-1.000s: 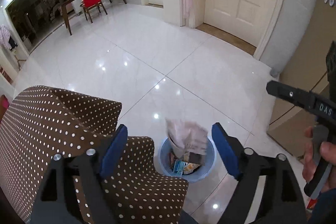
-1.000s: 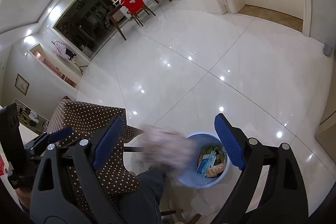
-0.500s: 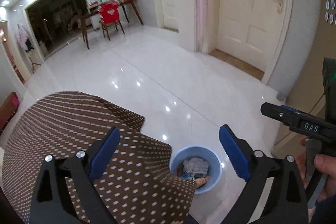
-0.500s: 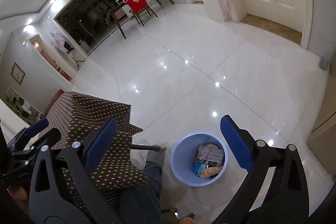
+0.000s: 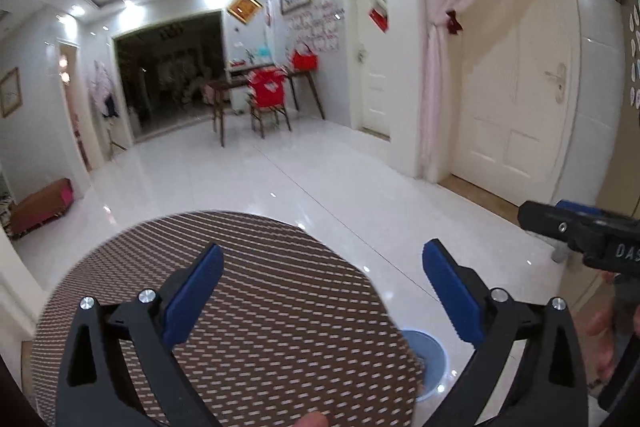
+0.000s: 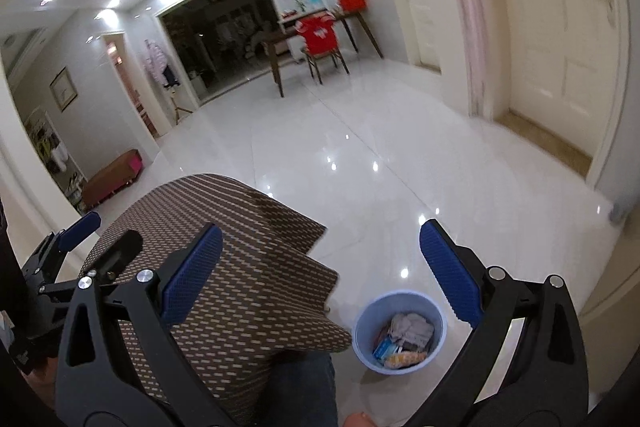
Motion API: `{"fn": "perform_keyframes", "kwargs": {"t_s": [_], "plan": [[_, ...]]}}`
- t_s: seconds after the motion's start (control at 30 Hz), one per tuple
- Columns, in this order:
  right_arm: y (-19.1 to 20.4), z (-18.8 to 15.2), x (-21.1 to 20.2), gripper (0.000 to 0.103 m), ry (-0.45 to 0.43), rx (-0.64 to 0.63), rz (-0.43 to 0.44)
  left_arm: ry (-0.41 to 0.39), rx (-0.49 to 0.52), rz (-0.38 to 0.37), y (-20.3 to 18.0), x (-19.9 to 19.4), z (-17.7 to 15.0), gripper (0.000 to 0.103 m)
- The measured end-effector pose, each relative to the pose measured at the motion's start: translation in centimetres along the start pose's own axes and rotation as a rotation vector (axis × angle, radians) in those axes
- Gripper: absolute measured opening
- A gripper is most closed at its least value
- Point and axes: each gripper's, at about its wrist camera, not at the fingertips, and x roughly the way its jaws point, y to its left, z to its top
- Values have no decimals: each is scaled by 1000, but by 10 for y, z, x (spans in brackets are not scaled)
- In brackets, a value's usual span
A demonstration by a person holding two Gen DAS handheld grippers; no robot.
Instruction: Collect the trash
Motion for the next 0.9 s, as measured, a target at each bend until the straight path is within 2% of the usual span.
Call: {"fn": "perform_keyframes", "kwargs": {"t_s": [0.2, 0.43, 0.6, 0.9], "plan": [[67, 14, -38, 97, -98, -104, 5, -65, -101, 73, 44, -50, 13, 98], [118, 19, -70, 97, -184, -177, 41, -156, -131, 131, 71, -96, 21, 98], [137, 20, -87, 97, -229, -209, 40, -197, -170, 190, 87, -123, 24, 98], [158, 15, -105, 97, -285, -244, 25, -233, -185, 242, 94, -150, 25, 98]]}}
